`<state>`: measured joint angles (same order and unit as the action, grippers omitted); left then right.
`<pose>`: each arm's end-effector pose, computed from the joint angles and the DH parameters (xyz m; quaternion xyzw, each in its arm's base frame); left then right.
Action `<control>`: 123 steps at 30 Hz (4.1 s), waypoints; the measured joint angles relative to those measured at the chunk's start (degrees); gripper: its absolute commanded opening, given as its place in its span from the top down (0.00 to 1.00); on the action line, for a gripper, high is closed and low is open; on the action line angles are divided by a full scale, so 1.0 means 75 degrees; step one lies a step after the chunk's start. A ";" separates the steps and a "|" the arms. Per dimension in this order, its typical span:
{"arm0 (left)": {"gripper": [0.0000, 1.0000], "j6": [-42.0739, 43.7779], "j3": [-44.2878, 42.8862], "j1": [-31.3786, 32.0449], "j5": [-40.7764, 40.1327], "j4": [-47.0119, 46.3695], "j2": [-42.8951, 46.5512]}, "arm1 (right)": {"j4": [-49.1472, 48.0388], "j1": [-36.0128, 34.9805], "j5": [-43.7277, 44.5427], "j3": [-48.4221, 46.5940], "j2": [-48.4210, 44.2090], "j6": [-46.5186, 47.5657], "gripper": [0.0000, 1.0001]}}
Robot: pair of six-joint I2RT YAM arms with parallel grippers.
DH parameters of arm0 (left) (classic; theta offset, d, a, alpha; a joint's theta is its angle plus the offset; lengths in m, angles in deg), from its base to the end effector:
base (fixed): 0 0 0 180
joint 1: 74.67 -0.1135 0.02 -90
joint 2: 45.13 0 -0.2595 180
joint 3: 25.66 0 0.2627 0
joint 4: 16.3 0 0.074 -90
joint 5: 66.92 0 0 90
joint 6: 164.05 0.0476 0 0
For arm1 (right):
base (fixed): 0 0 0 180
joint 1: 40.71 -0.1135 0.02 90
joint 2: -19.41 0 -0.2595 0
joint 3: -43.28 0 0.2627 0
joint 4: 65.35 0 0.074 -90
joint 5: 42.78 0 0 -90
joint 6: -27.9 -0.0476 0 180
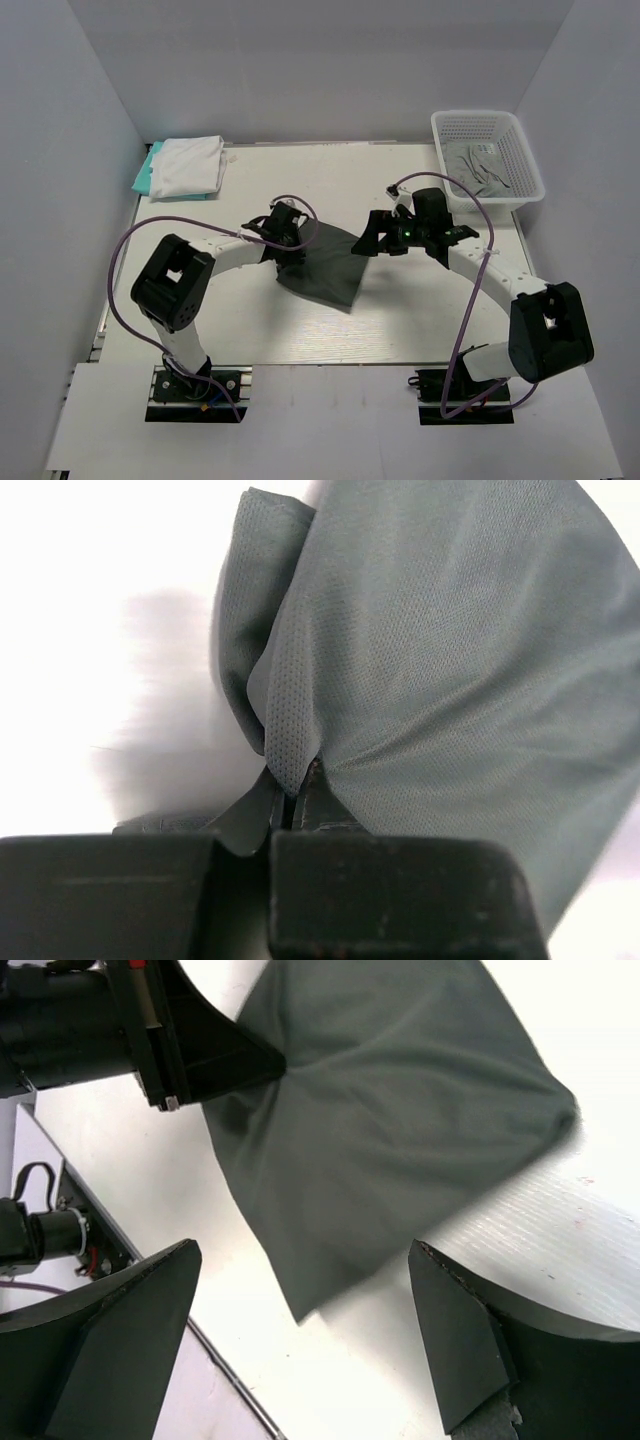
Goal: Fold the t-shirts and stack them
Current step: Put the neatly folded tshirt into the corner of the board with the left arm
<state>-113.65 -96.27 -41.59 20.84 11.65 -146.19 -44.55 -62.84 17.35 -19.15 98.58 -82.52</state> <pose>0.3026 -0.1949 0.1315 -0.0600 0.9602 -0.1462 0.2304 0.2821 0.1403 0.2225 -0.1268 0.8649 0.3704 0.3141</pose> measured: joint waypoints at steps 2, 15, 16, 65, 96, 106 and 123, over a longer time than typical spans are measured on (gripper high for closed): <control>1.00 0.0242 -0.0064 0.0006 -0.0425 0.0096 0.0017 | 0.0000 0.0000 0.0128 0.0026 -0.0087 0.0020 0.10; 1.00 0.2585 -0.1218 -0.0318 -0.3590 0.0769 0.0172 | 0.0000 0.0000 0.0787 0.0050 -0.0513 0.0251 0.10; 1.00 0.2777 -0.1346 -0.0361 -0.3730 0.0761 0.0172 | 0.0000 0.0000 0.0810 0.0050 -0.0510 0.0256 0.10; 1.00 0.6289 -0.7516 -0.4051 -0.1693 0.0883 -0.2623 | -0.0006 0.0003 0.0440 -0.2326 0.2154 0.0149 0.10; 1.00 0.5476 -0.8125 -0.6050 -0.0717 0.0997 -0.3899 | 0.0204 -0.0003 0.0358 -0.3223 0.3048 -0.0020 0.10; 0.01 0.4756 -0.9381 -0.6312 -0.1816 0.1323 -0.5243 | 0.0236 -0.0003 0.0353 -0.3267 0.3110 -0.0050 0.10; 0.01 0.3532 -0.8113 -0.6277 -0.1329 0.1749 -0.3229 | 0.0221 -0.0070 0.0329 -0.2999 0.2760 -0.0044 0.10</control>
<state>-87.16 -157.12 -88.66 10.87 24.76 -170.40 -42.89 -63.37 19.82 -41.64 119.28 -82.85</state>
